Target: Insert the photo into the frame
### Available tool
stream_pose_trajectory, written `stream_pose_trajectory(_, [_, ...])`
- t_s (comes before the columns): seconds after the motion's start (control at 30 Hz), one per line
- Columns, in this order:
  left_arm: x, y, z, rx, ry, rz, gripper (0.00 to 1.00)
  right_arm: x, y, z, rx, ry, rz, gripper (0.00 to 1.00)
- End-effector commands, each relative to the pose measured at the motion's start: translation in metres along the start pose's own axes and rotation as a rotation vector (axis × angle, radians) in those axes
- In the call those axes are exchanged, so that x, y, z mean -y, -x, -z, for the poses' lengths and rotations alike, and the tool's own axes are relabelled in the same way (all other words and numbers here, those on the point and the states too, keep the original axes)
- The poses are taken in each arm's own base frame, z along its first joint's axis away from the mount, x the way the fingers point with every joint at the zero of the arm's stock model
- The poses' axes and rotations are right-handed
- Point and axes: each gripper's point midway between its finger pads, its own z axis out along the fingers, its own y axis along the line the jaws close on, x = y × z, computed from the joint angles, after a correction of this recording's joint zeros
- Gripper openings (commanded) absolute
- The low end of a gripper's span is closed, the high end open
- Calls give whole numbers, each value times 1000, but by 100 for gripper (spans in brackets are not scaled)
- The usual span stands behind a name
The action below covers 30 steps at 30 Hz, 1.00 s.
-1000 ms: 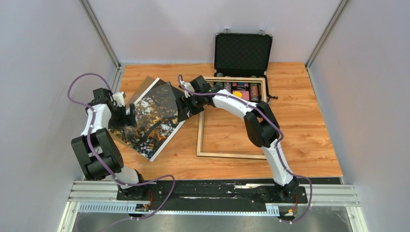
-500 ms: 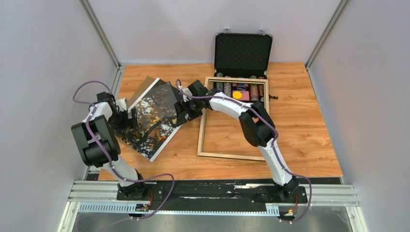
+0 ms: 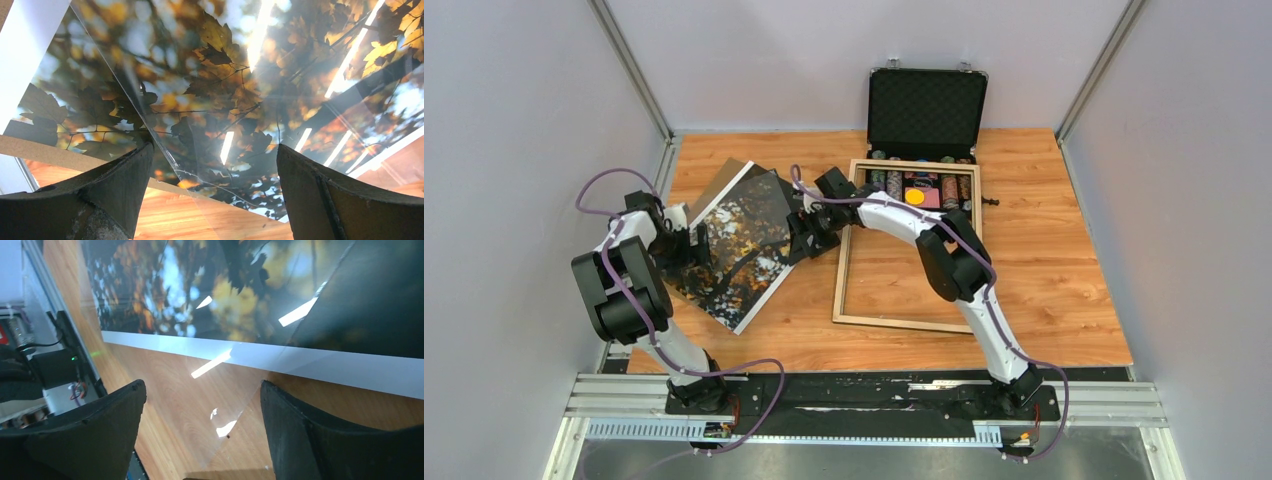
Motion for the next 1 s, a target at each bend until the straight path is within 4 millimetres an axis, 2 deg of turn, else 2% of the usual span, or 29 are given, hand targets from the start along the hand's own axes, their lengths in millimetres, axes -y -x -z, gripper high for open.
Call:
stream_pose_trajectory(0.0, [6, 4, 1, 13, -49, 11, 100, -22, -10, -7, -53, 144, -48, 82])
stream_pose_trajectory(0.2, [10, 5, 0, 21, -69, 10, 100, -45, -2, 5, -46, 243, -38, 76])
stream_pose_trajectory(0.43, [12, 6, 2, 32, -82, 5, 100, -67, 19, 35, 5, 348, -20, 64])
stream_pose_trajectory(0.57, [14, 7, 2, 35, -90, 2, 100, -75, 26, 49, 20, 405, -18, 59])
stream_pose_trajectory(0.73, [17, 7, 3, 39, -110, -3, 100, -83, 26, 62, 14, 502, -22, 54])
stream_pose_trajectory(0.97, [25, 8, 6, 53, -152, -26, 100, -82, 21, 60, -4, 547, -62, 50])
